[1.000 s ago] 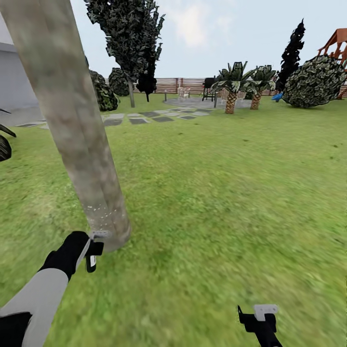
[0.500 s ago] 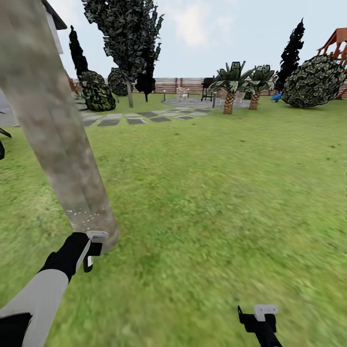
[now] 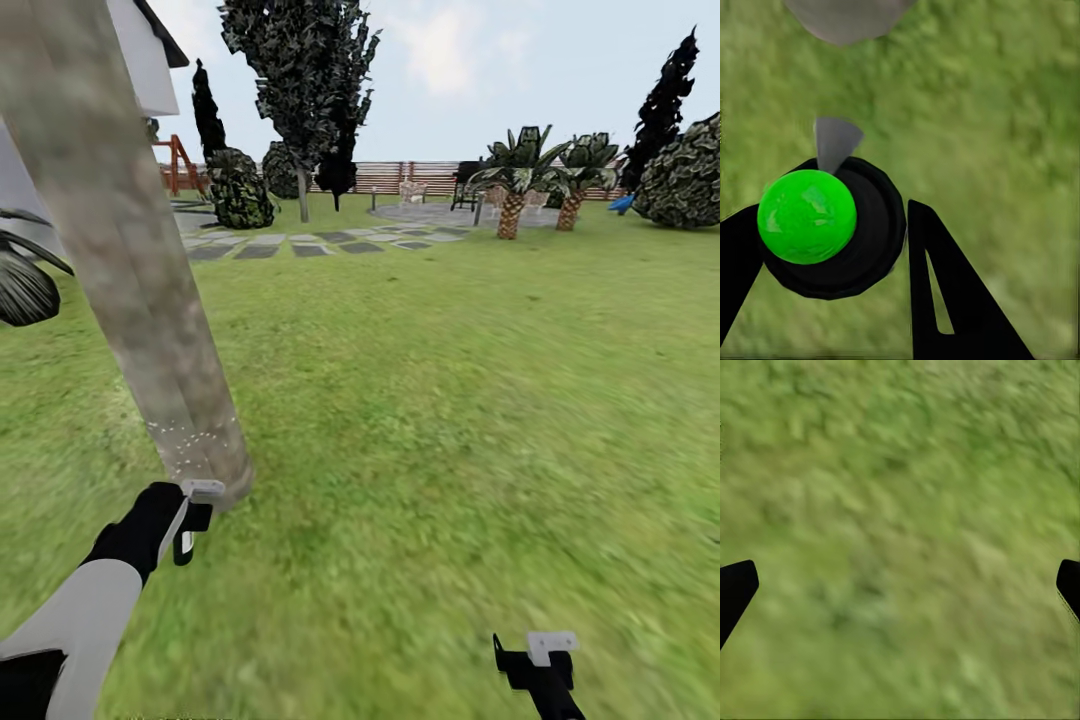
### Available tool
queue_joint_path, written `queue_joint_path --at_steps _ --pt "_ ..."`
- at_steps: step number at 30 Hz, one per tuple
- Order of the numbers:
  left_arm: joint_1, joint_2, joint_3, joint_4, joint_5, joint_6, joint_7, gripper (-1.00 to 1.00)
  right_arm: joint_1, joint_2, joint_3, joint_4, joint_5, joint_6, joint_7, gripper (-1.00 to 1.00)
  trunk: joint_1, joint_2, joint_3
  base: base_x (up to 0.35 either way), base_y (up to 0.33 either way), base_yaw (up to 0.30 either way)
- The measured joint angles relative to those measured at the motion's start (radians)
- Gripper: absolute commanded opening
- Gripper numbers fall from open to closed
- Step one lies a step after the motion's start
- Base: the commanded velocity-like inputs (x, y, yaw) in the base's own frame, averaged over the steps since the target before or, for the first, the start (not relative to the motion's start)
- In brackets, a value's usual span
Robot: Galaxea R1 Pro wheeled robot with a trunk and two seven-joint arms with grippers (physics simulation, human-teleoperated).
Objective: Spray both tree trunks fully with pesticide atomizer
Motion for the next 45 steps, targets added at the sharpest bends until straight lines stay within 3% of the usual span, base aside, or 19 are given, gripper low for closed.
queue_joint_path --at_steps 10,15,20,31,34,36,37,38,45 --pt "-0.001 -0.012 -0.004 -0.004 -0.002 0.001 0.006 -1.0 0.001 0.0 0.0 0.0 0.001 0.0 0.0 1.0 0.0 0.0 0.0 0.134 -0.264 0.265" --pt "-0.001 -0.026 -0.003 -0.012 0.001 0.001 0.052 -1.0 0.001 0.0 0.0 -0.002 0.0 0.0 0.001 1.0 0.0 0.0 0.0 0.254 -0.174 0.049" --pt "-0.004 -0.035 0.004 -0.018 0.001 0.004 0.057 -1.0 0.001 -0.002 0.0 -0.002 0.0 0.0 0.001 1.0 0.0 0.0 0.0 0.304 -0.09 0.002" --pt "-0.044 -0.038 0.004 -0.02 0.004 0.014 0.053 -1.0 0.0 0.0 0.0 0.0 0.001 0.0 0.002 1.0 0.0 0.0 0.0 0.174 -0.001 0.224" --pt "-0.084 -0.039 0.006 -0.02 0.004 0.036 0.052 -1.0 0.001 0.0 0.0 0.0 0.001 0.0 0.002 1.0 0.0 0.0 0.0 0.001 0.0 0.278" --pt "-0.101 -0.039 0.006 -0.02 0.02 0.066 0.052 -1.0 0.001 0.0 0.0 0.0 0.001 0.0 0.002 1.0 0.0 0.0 0.0 0.0 0.0 0.278" --pt "-0.112 -0.039 0.002 -0.021 0.073 0.08 0.053 -1.0 0.0 0.0 0.0 0.0 0.001 0.0 0.002 1.0 0.0 0.0 0.0 0.0 0.0 0.278" --pt "-0.115 -0.038 0.0 -0.021 0.085 0.084 0.055 -1.0 0.0 0.0 0.0 0.0 0.001 0.0 0.002 1.0 0.0 0.0 0.0 0.0 0.0 0.274" --pt "-0.109 -0.038 -0.007 -0.021 0.087 0.085 0.057 -1.0 0.001 0.0 0.0 0.0 0.001 0.0 0.001 1.0 0.0 0.0 0.0 0.071 -0.176 0.069"
